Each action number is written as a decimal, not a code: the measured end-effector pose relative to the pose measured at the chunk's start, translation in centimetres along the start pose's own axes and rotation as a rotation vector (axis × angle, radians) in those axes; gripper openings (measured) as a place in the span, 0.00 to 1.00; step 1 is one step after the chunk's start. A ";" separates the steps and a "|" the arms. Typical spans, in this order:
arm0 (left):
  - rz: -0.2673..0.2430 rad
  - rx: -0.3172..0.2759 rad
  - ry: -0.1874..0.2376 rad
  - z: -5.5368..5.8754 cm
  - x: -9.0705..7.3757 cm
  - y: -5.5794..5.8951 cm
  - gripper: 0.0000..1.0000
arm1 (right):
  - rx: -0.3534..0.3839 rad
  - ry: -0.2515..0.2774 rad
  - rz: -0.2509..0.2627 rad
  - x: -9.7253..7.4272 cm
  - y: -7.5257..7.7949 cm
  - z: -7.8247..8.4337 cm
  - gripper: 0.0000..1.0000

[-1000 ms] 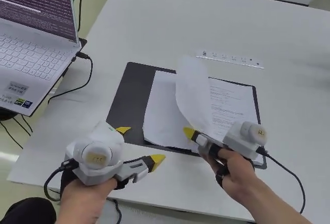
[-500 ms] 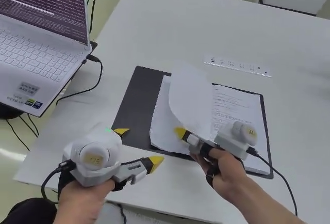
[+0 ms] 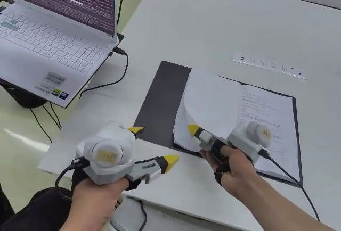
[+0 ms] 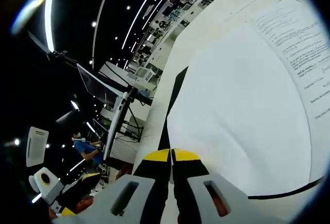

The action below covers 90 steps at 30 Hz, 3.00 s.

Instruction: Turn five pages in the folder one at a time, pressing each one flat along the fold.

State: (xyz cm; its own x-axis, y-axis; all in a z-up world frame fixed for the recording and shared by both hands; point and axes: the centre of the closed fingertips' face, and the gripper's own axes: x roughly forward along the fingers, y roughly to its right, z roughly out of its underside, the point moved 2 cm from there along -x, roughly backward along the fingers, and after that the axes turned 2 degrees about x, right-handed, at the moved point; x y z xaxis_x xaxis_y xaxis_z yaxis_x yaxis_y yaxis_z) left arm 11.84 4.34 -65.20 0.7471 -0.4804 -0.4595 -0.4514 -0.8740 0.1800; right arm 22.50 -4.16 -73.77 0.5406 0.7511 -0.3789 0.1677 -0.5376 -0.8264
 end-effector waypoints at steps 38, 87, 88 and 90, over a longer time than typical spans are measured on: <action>0.023 0.014 -0.042 1.0 1.1 -0.2 0.60 | -0.075 -0.027 -0.099 -0.7 -1.1 0.9 0.37; 0.144 0.007 -0.156 2.8 15.7 0.3 0.08 | -0.350 0.009 0.079 -18.7 3.6 -0.8 0.42; 0.144 0.005 -0.158 3.0 15.8 0.3 0.07 | -0.347 0.006 0.079 -18.6 3.6 -0.7 0.42; 0.144 0.000 -0.173 3.7 16.3 0.1 0.06 | -0.341 0.003 0.079 -18.6 3.8 -0.6 0.41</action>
State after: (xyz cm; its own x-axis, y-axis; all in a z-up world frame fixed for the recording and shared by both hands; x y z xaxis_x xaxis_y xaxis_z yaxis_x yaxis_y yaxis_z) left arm 22.14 -3.31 -75.85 0.5798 -0.5808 -0.5714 -0.5474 -0.7972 0.2547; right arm 13.55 -20.41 -69.63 0.5651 0.7015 -0.4342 0.3907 -0.6911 -0.6080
